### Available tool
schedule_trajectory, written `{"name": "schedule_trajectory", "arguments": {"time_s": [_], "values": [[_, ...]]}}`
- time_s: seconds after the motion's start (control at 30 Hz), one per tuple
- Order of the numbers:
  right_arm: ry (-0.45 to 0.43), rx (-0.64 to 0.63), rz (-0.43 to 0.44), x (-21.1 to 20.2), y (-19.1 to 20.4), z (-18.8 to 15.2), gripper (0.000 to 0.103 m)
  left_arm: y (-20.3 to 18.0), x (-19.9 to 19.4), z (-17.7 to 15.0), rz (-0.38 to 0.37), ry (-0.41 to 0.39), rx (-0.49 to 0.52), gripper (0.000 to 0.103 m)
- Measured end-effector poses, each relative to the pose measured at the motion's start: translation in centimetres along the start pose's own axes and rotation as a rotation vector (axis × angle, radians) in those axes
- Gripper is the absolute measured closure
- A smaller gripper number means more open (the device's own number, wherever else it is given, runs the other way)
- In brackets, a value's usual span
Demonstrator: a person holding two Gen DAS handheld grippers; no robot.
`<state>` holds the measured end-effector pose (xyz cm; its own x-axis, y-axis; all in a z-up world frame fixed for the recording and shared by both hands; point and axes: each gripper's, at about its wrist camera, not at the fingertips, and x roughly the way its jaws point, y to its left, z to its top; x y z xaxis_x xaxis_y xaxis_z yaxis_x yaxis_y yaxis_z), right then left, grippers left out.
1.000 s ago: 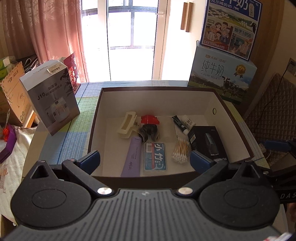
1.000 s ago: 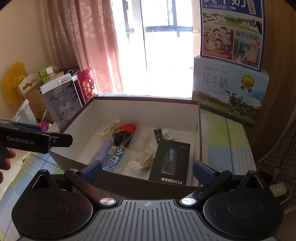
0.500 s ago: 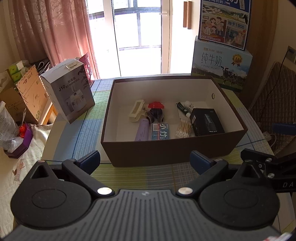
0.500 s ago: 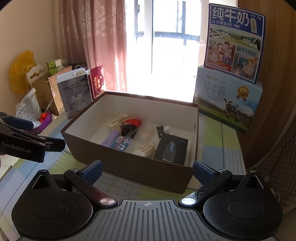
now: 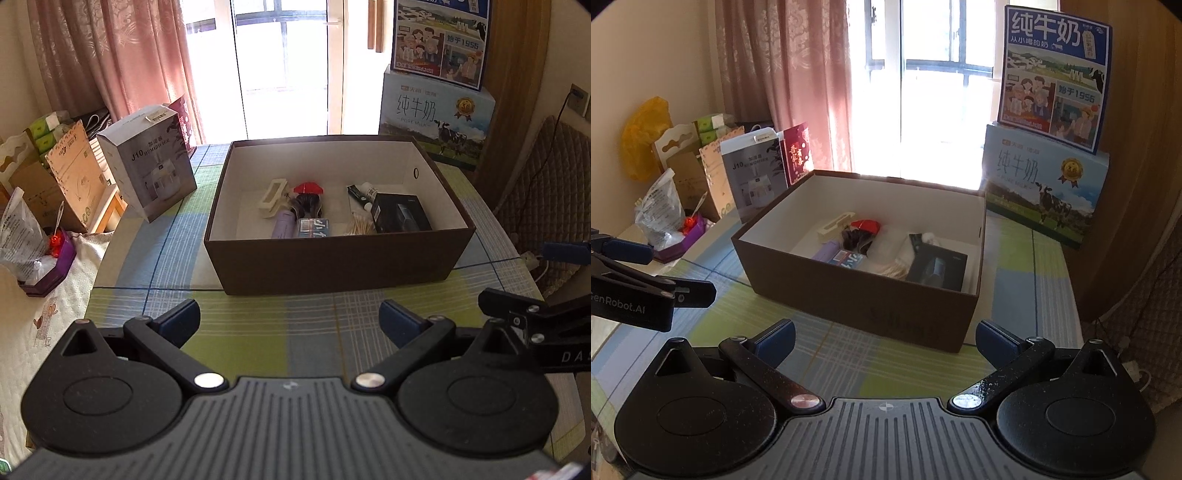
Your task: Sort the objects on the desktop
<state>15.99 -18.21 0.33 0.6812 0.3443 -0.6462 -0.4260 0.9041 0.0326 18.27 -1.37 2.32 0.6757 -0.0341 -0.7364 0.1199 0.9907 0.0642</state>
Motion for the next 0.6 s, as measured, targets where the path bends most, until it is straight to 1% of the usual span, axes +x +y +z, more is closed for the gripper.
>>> {"name": "schedule_trajectory", "arguments": {"time_s": [0.37, 0.6], "values": [[-0.002, -0.001, 0.028, -1.7, -0.2, -1.9, 0.002, -1.1, -1.5, -2.8, 0.021, 0.013, -0.005, 0.001], [0.000, -0.002, 0.039, -2.4, -0.4, -2.8, 0.002, -1.6, -2.0, -3.8, 0.029, 0.020, -0.009, 0.001]]}}
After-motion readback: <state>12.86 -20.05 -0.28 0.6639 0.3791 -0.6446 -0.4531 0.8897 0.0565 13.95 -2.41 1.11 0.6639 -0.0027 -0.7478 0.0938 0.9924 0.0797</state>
